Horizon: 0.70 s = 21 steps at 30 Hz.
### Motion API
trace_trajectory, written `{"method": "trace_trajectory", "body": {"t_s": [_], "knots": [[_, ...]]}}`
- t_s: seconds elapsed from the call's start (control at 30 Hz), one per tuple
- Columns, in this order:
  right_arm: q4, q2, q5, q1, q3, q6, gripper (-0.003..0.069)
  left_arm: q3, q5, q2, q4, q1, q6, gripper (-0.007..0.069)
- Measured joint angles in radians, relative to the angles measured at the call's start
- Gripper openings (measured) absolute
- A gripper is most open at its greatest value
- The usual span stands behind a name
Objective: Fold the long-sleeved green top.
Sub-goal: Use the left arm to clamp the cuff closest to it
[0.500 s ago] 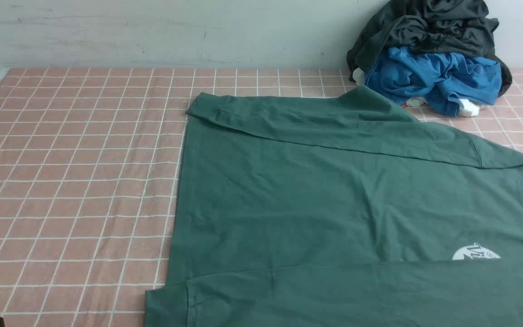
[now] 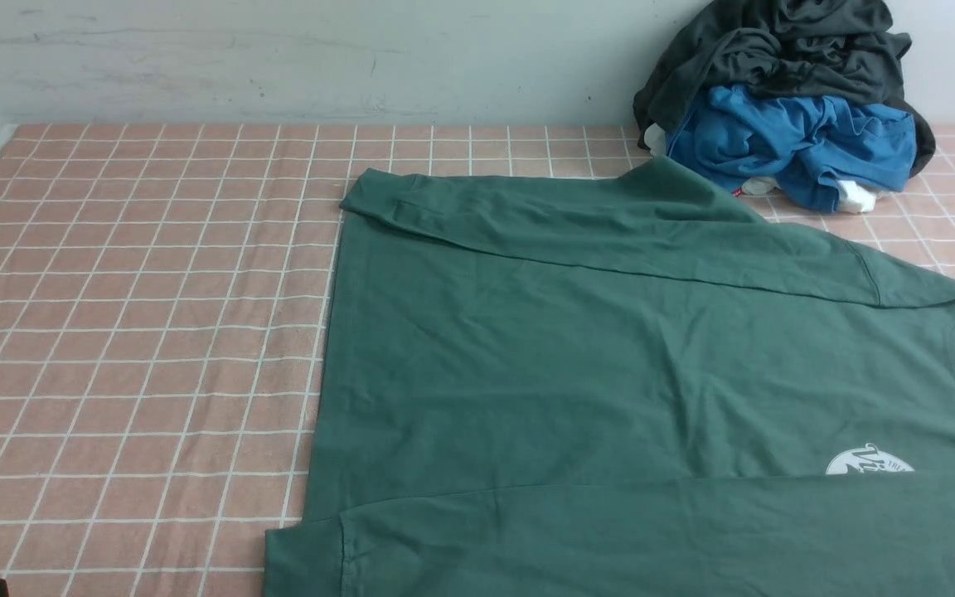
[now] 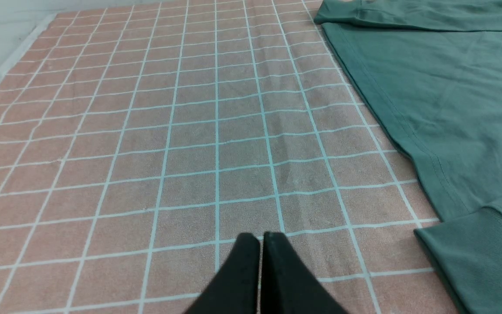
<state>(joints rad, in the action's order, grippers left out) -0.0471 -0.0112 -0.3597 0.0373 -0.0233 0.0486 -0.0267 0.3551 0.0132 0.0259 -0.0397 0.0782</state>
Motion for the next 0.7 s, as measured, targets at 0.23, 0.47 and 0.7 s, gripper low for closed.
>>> {"method": "trace_trajectory", "body": {"t_s": [0.23,0.47,0.7], "knots": [[0.0,0.0,0.0,0.0,0.0,0.0,-0.0014,0.0,0.0,0.0,0.0,0.0,0.0,-0.0003],[0.0,0.0,0.0,0.0,0.0,0.0,-0.0014,0.0,-0.001,0.0,0.0,0.0,0.018,-0.0003],[0.035,0.0,0.083,0.0,-0.004,0.0,-0.0014,-0.003,-0.156,0.0,0.0,0.0,0.02,-0.0003]]}}
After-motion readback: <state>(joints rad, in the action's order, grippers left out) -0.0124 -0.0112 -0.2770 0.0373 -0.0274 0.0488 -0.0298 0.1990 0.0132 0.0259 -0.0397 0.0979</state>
